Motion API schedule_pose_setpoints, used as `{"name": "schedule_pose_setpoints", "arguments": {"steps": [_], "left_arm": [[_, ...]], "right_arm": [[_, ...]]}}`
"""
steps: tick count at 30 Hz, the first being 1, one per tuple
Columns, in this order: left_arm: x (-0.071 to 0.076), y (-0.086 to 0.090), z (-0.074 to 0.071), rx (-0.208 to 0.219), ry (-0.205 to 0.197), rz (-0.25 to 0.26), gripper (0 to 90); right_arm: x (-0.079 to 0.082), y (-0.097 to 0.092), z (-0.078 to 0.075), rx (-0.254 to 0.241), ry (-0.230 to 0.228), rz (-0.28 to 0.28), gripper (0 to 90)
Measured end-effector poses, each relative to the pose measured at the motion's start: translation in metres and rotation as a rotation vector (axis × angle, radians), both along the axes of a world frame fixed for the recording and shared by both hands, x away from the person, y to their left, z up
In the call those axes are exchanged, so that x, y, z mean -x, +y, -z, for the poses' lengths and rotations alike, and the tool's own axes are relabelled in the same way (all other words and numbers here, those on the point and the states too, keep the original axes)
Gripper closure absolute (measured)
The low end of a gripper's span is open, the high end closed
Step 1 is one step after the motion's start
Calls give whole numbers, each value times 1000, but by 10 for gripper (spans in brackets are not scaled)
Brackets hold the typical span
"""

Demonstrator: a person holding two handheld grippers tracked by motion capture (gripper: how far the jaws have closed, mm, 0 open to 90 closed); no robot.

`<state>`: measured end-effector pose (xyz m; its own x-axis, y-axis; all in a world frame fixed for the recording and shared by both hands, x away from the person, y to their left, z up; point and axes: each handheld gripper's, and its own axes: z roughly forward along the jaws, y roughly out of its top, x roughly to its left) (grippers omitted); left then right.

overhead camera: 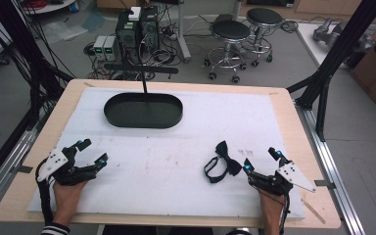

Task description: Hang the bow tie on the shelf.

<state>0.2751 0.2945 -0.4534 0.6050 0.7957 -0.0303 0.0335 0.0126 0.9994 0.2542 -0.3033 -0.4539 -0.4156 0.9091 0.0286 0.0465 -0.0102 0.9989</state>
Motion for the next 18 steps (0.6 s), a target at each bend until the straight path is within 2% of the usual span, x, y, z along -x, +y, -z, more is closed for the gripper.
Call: {"name": "schedule_pose_setpoints", "arguments": {"steps": [8, 11, 12, 13, 16, 18], "left_arm": [[0, 0, 0, -3, -2, 0, 152], [0, 0, 0, 2, 4, 1, 152], [-1, 0, 0, 6, 6, 1, 152], [-1, 0, 0, 6, 7, 1, 152], [-1, 0, 0, 6, 7, 0, 152], [0, 0, 0, 3, 4, 1, 152]], "right_arm": [[-2, 2, -1, 24, 15, -8, 31], [-6, 5, -3, 59, 60, -14, 32], [-6, 5, -3, 59, 60, -14, 32], [-9, 8, -5, 77, 88, -38, 33], [-9, 13, -12, 121, 80, -56, 45], [-9, 15, -16, 126, 74, -61, 45]]}}
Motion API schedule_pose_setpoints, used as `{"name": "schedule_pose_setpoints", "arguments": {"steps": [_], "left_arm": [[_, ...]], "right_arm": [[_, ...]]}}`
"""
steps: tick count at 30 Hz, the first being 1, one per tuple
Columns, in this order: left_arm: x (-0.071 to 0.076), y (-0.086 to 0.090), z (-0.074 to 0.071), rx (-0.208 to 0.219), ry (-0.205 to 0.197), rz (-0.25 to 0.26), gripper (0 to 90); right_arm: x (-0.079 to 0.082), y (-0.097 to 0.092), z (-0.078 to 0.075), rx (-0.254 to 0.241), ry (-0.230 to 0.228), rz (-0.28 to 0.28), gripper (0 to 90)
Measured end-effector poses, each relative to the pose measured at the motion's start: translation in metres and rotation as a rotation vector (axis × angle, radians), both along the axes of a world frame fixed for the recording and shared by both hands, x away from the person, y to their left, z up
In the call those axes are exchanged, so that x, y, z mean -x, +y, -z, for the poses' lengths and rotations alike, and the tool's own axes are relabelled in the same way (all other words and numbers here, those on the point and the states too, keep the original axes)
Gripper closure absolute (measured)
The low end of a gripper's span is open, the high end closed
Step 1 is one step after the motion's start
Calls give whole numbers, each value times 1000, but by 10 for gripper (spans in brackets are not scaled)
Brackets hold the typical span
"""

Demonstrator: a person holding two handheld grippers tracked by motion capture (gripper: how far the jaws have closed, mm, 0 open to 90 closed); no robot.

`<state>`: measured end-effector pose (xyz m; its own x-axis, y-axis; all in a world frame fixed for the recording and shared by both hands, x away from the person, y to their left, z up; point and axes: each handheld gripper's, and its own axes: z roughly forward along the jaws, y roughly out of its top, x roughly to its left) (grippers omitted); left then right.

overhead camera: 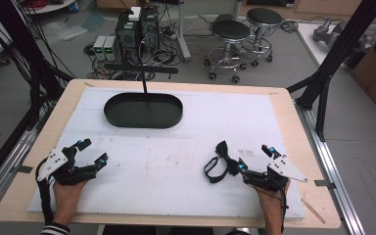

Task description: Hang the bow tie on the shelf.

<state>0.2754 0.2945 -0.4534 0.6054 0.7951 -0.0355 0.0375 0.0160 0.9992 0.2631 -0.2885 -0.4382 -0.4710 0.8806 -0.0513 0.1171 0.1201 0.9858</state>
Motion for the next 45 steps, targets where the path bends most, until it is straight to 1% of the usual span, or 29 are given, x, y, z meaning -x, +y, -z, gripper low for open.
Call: {"name": "schedule_pose_setpoints", "arguments": {"steps": [1, 2, 3, 4, 5, 6, 7, 8, 12, 14, 18, 22, 23, 25, 26, 27, 28, 33, 35, 36, 38, 39, 42, 43, 45], "left_arm": [[0, 0, 0, -4, -3, -1, 152], [0, 0, 0, -4, -3, -1, 152], [0, 0, 0, -4, -3, -2, 152], [0, 0, 0, -6, -2, -1, 152], [0, 0, 0, -5, -1, 0, 152], [0, 0, 0, 0, 0, -1, 152], [0, 0, 0, 1, 0, 0, 152], [0, 0, 0, 1, 0, 0, 152], [0, 0, 0, 1, -3, -1, 152], [0, 0, 0, 2, -2, 0, 152], [0, 0, 0, 3, -1, -1, 152], [0, 0, 0, 3, 1, 0, 152], [0, 0, 0, 0, 0, 0, 152], [0, 0, 0, 1, 0, 0, 152], [0, 0, 0, 1, -1, 1, 152], [0, 0, 0, 2, -1, 1, 152], [0, 0, 0, 2, -1, 1, 152], [0, 0, 0, -4, -3, 0, 152], [0, 0, 0, -6, -4, -1, 152], [0, -1, 0, -4, -3, -2, 152], [0, -1, 0, -5, -5, -1, 152], [0, -1, 0, -4, -5, -1, 152], [0, -1, 0, -3, -3, -2, 152], [0, -1, 0, -4, -3, -1, 152], [0, -1, 0, -5, -4, -1, 152]], "right_arm": [[0, 2, -6, -8, 2, -22, 45], [0, 4, -9, -21, 17, -37, 45], [0, 4, -9, -21, 17, -37, 45], [-2, 6, -13, -40, 39, -68, 45], [-2, 7, -14, -43, 55, -84, 45], [-2, 7, -14, -43, 55, -84, 45], [-4, 10, -16, -27, 84, -98, 45], [-6, 11, -18, -13, 95, -101, 45], [-10, 12, -25, 4, 136, -118, 46], [-12, 12, -30, 14, 173, -130, 52], [-16, 14, -34, 58, 245, -156, 53], [-19, 16, -34, 86, 325, -167, 61], [-20, 16, -34, 96, 338, -169, 62], [-21, 17, -34, 111, 368, -179, 108], [-21, 17, -34, 111, 368, -179, 108], [-22, 17, -33, 118, 388, -195, 141], [-22, 17, -33, 118, 388, -195, 141], [-26, 18, -29, 143, 433, -197, 156], [-27, 17, -28, 146, 439, -202, 160], [-28, 17, -26, 162, 470, -211, 165], [-29, 17, -24, 184, 497, -218, 176], [-30, 17, -23, 192, 510, -219, 197], [-30, 16, -21, 187, 539, -218, 228], [-30, 16, -20, 188, 545, -222, 257], [-30, 16, -19, 193, 549, -227, 267]]}}
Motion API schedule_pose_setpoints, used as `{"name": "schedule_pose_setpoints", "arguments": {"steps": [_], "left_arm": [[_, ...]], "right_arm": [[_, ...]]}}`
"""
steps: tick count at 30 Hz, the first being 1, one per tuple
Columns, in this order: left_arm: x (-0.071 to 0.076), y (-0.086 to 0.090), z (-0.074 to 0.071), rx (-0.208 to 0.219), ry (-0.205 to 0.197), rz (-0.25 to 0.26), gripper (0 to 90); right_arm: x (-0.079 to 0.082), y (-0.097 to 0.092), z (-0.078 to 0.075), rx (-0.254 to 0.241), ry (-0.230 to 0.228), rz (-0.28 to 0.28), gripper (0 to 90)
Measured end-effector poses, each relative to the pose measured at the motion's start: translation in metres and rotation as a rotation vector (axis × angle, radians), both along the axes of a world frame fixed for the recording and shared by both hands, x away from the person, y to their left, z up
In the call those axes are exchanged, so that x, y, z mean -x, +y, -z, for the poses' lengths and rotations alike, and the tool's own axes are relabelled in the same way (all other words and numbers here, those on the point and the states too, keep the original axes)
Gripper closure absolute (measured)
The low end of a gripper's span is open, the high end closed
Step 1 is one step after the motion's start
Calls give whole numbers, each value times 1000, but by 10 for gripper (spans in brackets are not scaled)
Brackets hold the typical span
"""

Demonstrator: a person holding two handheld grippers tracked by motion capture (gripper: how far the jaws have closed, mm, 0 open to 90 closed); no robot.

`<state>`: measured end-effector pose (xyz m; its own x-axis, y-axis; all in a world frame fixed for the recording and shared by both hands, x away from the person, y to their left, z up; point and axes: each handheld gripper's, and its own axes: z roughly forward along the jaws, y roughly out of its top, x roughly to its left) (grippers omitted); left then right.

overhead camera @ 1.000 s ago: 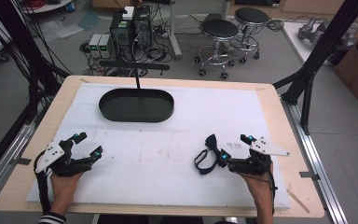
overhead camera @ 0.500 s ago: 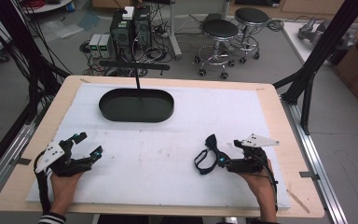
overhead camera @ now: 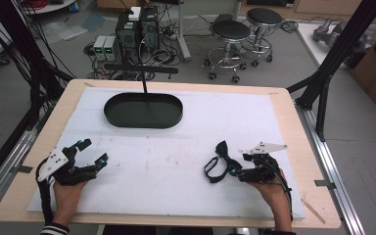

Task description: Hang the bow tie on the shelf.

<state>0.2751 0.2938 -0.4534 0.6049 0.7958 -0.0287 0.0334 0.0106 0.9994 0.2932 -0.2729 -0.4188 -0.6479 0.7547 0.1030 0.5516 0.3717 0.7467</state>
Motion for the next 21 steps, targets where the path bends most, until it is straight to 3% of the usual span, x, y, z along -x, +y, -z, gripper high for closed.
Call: {"name": "schedule_pose_setpoints", "arguments": {"steps": [8, 13, 17, 21], "left_arm": [[0, 0, 0, -2, 3, -2, 154], [0, 0, 0, -3, 3, -1, 154], [0, 0, 0, -1, 2, -4, 154], [0, 1, 0, 0, 2, -4, 154]], "right_arm": [[-3, 1, 6, 25, 64, -22, 353], [-3, 2, 6, 31, 75, -22, 434], [-3, 2, 8, 27, 81, -11, 442], [-2, 4, 11, 40, 85, -7, 535]]}}
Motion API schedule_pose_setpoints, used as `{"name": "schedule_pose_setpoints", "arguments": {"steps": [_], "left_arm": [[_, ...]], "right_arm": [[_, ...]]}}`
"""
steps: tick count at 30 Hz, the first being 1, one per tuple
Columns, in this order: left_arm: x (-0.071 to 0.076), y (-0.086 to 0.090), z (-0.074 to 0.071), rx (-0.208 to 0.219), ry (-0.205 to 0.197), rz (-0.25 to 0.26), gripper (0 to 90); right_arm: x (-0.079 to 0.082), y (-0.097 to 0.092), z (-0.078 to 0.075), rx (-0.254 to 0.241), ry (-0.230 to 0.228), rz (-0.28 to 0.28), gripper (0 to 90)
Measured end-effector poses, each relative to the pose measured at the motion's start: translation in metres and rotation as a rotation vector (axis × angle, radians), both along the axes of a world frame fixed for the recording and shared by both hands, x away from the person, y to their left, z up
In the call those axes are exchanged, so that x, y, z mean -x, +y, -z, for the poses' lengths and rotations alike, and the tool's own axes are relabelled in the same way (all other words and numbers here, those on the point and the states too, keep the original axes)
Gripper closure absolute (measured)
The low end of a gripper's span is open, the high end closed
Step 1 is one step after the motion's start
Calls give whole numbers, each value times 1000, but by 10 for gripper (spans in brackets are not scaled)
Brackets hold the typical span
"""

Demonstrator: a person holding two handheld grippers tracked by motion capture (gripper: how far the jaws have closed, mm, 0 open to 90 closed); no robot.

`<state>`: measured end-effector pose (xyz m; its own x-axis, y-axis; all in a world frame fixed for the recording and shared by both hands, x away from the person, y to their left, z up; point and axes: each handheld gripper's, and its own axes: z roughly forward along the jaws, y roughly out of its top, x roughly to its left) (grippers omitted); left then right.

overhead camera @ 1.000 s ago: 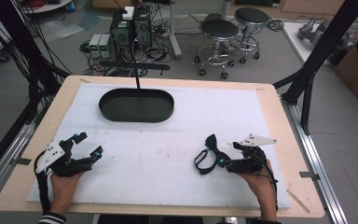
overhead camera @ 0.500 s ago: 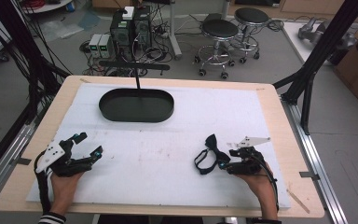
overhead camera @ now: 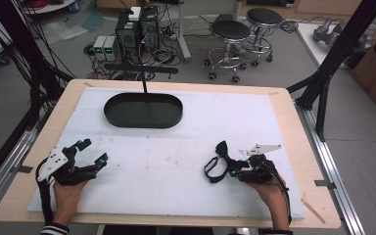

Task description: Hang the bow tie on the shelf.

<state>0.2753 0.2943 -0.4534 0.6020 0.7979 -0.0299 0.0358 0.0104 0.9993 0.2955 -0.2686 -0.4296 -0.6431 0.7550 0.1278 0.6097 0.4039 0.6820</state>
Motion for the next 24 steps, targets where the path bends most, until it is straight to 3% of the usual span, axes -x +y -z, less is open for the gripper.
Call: {"name": "schedule_pose_setpoints", "arguments": {"steps": [8, 17, 24], "left_arm": [[0, 0, 0, -1, -1, -1, 154], [0, 0, 0, -2, -1, 0, 154], [0, 0, 0, -1, -1, 0, 154]], "right_arm": [[1, 0, 2, -1, 1, 26, 778], [3, 2, 2, -5, -28, 18, 802], [5, 3, -1, -44, -79, 17, 829]]}}
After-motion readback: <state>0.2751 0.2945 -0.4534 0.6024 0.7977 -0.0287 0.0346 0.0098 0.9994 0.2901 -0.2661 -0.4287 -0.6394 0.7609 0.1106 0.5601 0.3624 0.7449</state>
